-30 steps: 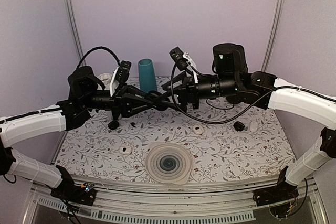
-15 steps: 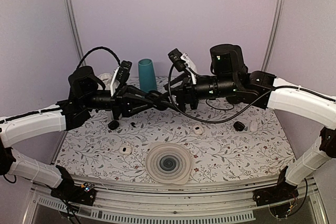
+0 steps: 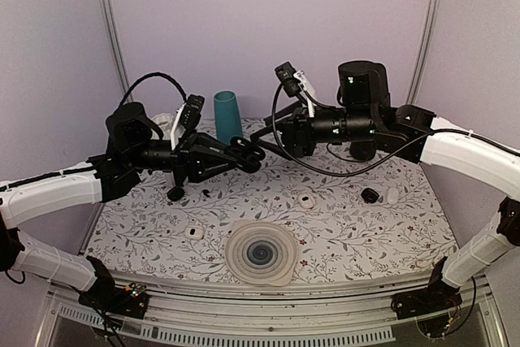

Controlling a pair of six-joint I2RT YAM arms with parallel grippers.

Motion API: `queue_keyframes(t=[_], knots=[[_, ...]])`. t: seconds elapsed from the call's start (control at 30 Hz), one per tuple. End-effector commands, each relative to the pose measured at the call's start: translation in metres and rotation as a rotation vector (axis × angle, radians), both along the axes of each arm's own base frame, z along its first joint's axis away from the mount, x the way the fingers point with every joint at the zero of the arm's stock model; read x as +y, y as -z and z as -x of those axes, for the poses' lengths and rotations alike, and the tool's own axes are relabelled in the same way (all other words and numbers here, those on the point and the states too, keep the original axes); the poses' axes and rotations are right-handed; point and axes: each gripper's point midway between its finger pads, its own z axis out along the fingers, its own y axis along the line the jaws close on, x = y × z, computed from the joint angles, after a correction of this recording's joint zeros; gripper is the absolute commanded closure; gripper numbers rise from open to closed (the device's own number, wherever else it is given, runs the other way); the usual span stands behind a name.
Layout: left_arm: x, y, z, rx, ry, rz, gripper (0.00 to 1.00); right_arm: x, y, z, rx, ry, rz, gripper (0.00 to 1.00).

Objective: Insert the wireless bluetooth earbuds into the charging case

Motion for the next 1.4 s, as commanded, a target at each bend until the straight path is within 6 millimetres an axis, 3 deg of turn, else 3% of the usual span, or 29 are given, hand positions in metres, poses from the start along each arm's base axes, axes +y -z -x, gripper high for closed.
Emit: queue_keyframes(t=[0.0, 0.17, 0.37, 0.57, 0.73, 0.97, 1.37], knots=[[-0.003, -0.014, 0.006, -0.036, 0.022, 0.023, 1.00, -0.006, -0.012, 0.002, -0.006, 0.007, -0.036, 0.21], [-0.004, -0.012, -0.001, -0.031, -0.012, 0.016, 1.00, -0.008, -0.016, 0.004, -0.010, -0.002, -0.045, 0.21], [-0.005, -0.007, -0.007, -0.014, -0.035, 0.001, 1.00, -0.019, -0.037, 0.011, -0.039, 0.006, -0.086, 0.24], [-0.007, -0.004, -0.011, -0.003, -0.046, -0.009, 1.00, -0.019, -0.042, 0.031, -0.032, -0.080, -0.095, 0.43], [-0.008, -0.004, -0.010, 0.001, -0.034, -0.012, 1.00, -0.007, -0.037, 0.050, -0.033, -0.160, -0.064, 0.55], [-0.008, -0.005, -0.005, -0.002, -0.008, -0.011, 1.00, 0.008, -0.022, 0.044, -0.007, -0.166, 0.001, 0.63], [-0.010, -0.002, -0.003, 0.001, 0.007, -0.021, 1.00, 0.020, -0.014, 0.041, -0.006, -0.159, 0.040, 0.77]])
